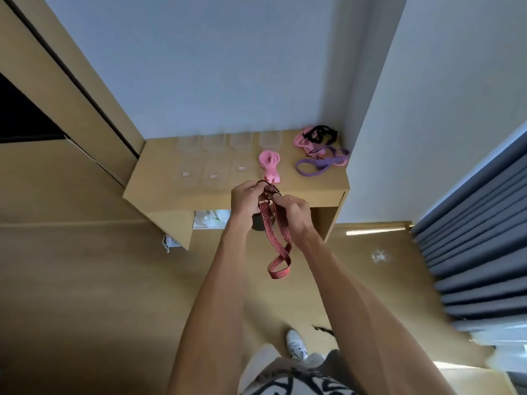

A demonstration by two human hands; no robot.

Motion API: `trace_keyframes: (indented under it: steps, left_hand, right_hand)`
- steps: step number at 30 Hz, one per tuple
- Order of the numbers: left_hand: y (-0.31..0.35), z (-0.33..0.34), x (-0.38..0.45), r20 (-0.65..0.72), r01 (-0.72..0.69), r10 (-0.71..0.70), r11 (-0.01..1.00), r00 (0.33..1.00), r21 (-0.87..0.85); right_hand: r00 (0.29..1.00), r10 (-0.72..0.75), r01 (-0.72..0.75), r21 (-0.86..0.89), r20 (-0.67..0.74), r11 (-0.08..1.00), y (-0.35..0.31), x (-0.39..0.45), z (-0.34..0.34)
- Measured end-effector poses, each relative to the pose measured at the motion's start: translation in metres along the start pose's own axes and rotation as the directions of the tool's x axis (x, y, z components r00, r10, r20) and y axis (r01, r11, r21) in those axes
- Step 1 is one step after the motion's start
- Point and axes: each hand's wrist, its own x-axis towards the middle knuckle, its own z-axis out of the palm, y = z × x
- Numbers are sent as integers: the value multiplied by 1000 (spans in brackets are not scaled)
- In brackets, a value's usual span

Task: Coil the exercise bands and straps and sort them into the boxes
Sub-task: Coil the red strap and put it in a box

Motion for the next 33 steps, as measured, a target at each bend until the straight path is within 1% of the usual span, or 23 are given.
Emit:
trace_keyframes:
  steps: [2,4,5,7,10,12,13,14,16,18,20,21,22,23,24,25,26,27,28,29,30,31,33]
  left_hand:
    - [9,-8,15,-33,6,-7,999,999,-34]
    - [14,-19,33,-86,18,-24,997,996,-72]
    - [17,-25,42,-105,22,-30,996,994,-81]
    - [23,-40,61,-84,30,-39,993,996,-111]
    - [33,-60,92,31,36,-32,990,999,-133]
    - [40,-76,114,80,7,-1,996,997,-86]
    - [43,-84,125,98,-22,27,999,995,-50]
    - [47,-93,136,118,-57,57,998,991,-4]
    - [56,-113,157,174,-177,153,975,973,134]
    - [69,-131,175,235,-349,283,880,930,321]
    - [78,-145,190,265,-470,389,744,883,475]
    - [80,-151,196,259,-500,431,677,864,540]
    - [81,-157,200,237,-499,457,623,857,603]
    - [82,-163,203,213,-485,470,593,857,642]
    - [82,-170,208,200,-468,452,621,869,629]
    - [80,-176,216,206,-447,402,715,892,538]
    - [77,-179,222,231,-366,299,860,926,355]
    - [74,-182,225,293,-202,155,970,943,137]
    - [69,-185,228,363,-43,45,999,931,-13]
    - [61,-187,229,425,49,-19,997,905,-60]
    - [52,-188,229,462,67,-59,998,885,-1]
    - [42,-189,231,482,44,-86,994,872,98]
    - [24,-188,238,495,-42,-120,952,861,304]
  right_hand:
    - [1000,-30,30,44,-1,999,-7,13,17]
    - [999,-5,12,147,-46,989,-15,28,33]
    - [999,3,6,171,-53,985,-16,37,39]
    - [1000,0,2,108,-18,994,-17,52,56]
    - [998,-34,42,-126,61,991,-11,74,92]
    - [996,-89,90,-221,11,971,-7,93,120]
    - [994,-111,104,-236,-19,966,-5,102,134]
    - [992,-116,103,-214,-47,971,-6,110,148]
    - [993,-90,74,-199,-73,977,-9,125,175]
    - [998,-50,39,-243,-41,969,-11,139,202]
    - [999,-33,23,-248,-36,968,-14,152,227]
    - [997,-36,17,-249,-71,968,-16,158,239]
    - [992,-42,11,-258,-117,966,-17,163,248]
    - [987,-50,6,-272,-155,962,-19,168,255]
    - [983,-53,4,-272,-174,962,-20,172,260]
    - [984,-47,3,-243,-173,970,-21,177,262]
    - [987,-25,-4,-182,-161,983,-23,181,265]
    - [989,2,-17,-103,-147,995,-26,186,266]
    - [990,26,-28,-12,-140,1000,-28,193,267]
    - [987,46,-36,72,-153,997,-30,200,268]
    - [982,59,-34,139,-179,990,-33,208,268]
    - [976,66,-28,181,-209,983,-36,216,268]
    - [962,84,-23,229,-261,973,-40,231,267]
